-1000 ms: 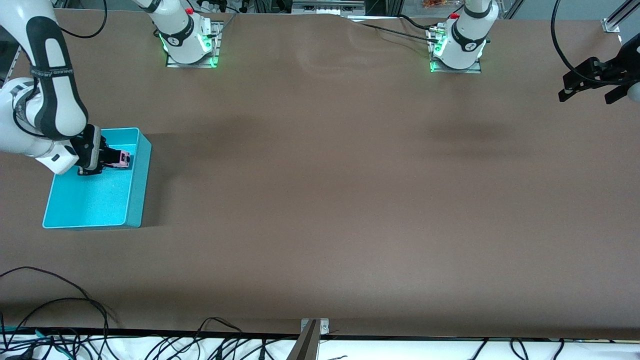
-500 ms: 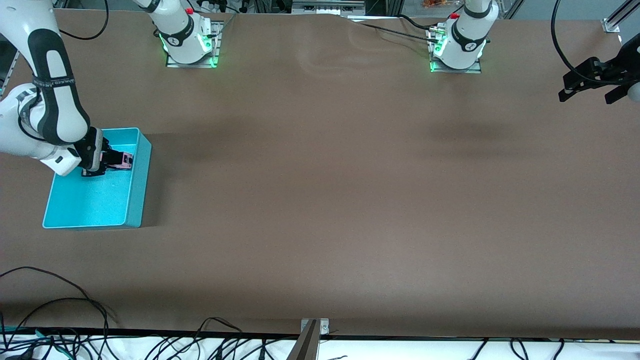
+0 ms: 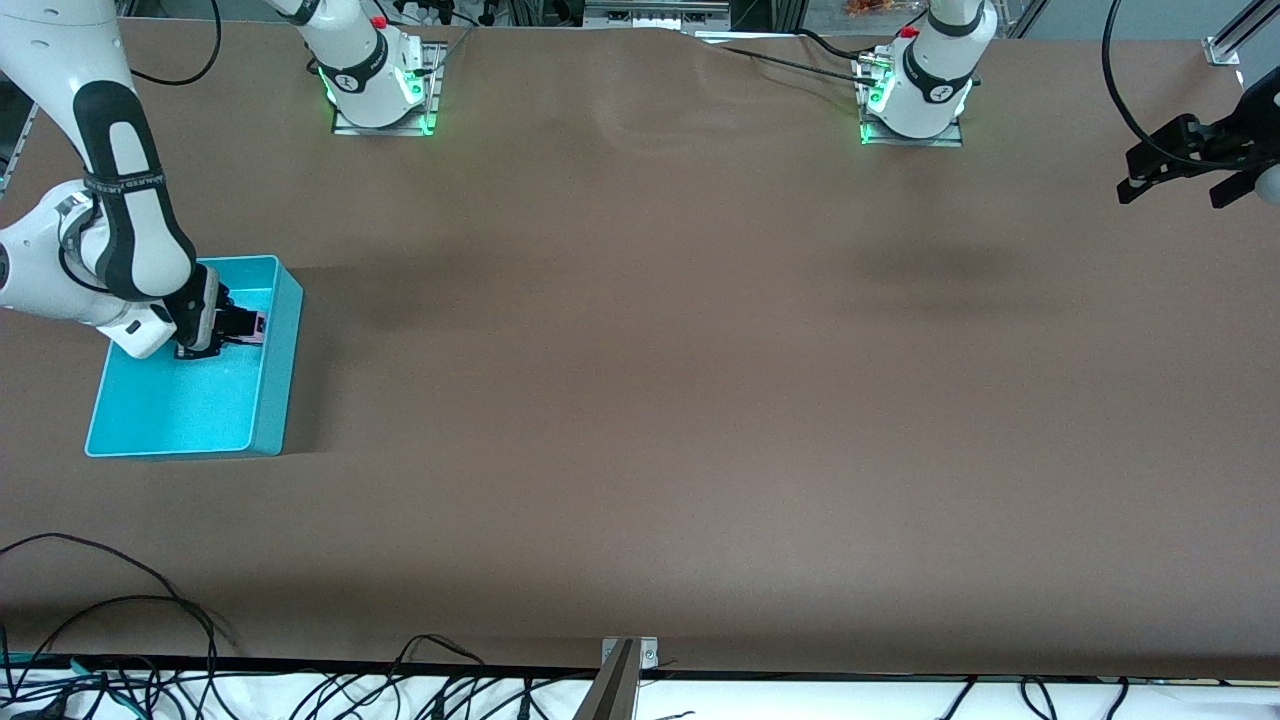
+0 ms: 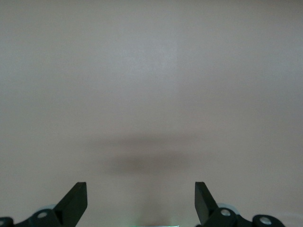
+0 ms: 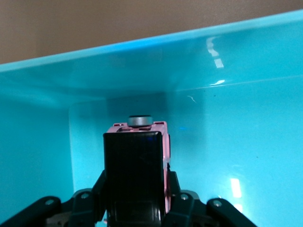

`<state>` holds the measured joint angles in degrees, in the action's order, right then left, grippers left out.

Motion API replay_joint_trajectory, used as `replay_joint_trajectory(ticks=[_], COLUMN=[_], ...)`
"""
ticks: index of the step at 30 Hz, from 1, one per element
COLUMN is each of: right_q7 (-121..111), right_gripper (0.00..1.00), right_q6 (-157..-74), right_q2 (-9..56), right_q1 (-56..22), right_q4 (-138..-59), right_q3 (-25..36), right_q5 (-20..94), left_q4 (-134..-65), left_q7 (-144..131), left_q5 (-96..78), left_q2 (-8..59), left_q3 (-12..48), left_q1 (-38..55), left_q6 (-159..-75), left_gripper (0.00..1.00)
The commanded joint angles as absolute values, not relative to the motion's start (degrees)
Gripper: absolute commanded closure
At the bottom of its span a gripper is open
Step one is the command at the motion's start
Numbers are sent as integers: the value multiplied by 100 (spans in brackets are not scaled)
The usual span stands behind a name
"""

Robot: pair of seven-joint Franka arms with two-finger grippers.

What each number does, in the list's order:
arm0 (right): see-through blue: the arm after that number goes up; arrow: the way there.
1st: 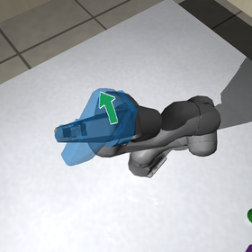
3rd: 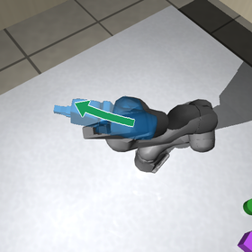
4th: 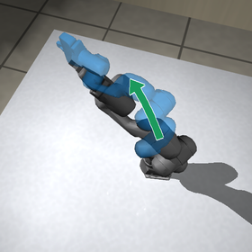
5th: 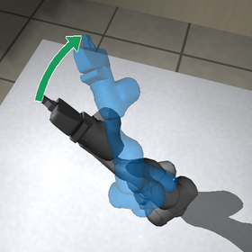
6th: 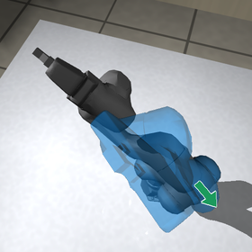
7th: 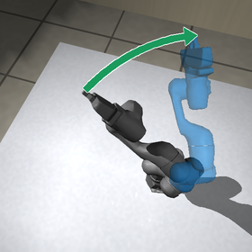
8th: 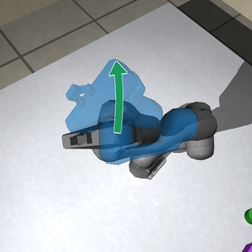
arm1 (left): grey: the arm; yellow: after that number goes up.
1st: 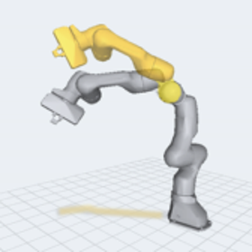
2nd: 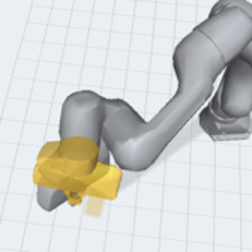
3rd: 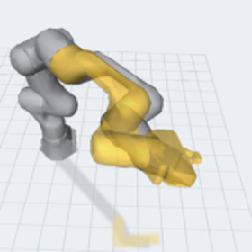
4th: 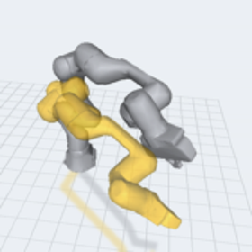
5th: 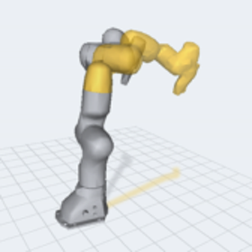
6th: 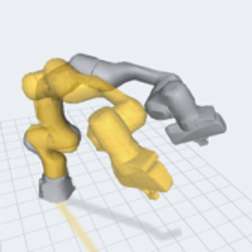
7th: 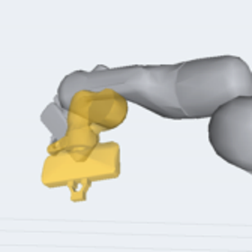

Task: Wind and store pink jeep toy

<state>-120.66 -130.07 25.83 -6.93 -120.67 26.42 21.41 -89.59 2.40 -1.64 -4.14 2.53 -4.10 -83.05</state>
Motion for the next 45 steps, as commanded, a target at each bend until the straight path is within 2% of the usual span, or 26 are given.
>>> replay_joint_trajectory(ticks=[1, 3, 5, 7, 8, 17, 30, 37, 45], right_q7=[-12234, -12234, -12226, -12234, -12234, -12217, -11489, -10232, -9072], right_gripper=[61, 46, 23, 6, 1, 0, 0, 0, 0], right_q6=[-13025, -12999, -12981, -12981, -12981, -12824, -12411, -11831, -11022], right_q2=[2488, 2452, 2435, 2417, 2400, 2224, 1627, 1152, 1116], right_q1=[-703, -703, -686, -677, -677, -685, -914, -1265, -1476], right_q4=[-12164, -12164, -12164, -12173, -12173, -12182, -12094, -11910, -11409], right_q3=[2646, 2646, 2646, 2646, 2646, 2646, 2628, 2637, 2619], right_q5=[2320, 2320, 2329, 2416, 2452, 2461, 2452, 2382, 2215], left_q4=[-8736, -8736, -8736, -8736, -8736, -8736, -8736, -8736, -8736], left_q7=[185, 176, 185, 185, 185, 185, 184, 167, 149], left_q5=[-202, -211, -211, -211, -211, -202, -211, -211, -211], left_q2=[-316, -316, -316, -316, -316, -316, -299, -299, -290], left_q3=[272, 272, 264, 272, 272, 272, 264, 264, 264], left_q1=[-431, -431, -439, -439, -439, -439, -448, -448, -448], left_q6=[-8191, -8183, -8191, -8191, -8191, -8183, -8191, -8191, -8191], left_gripper=[0, 0, 0, 0, 0, 0, 0, 0, 0])
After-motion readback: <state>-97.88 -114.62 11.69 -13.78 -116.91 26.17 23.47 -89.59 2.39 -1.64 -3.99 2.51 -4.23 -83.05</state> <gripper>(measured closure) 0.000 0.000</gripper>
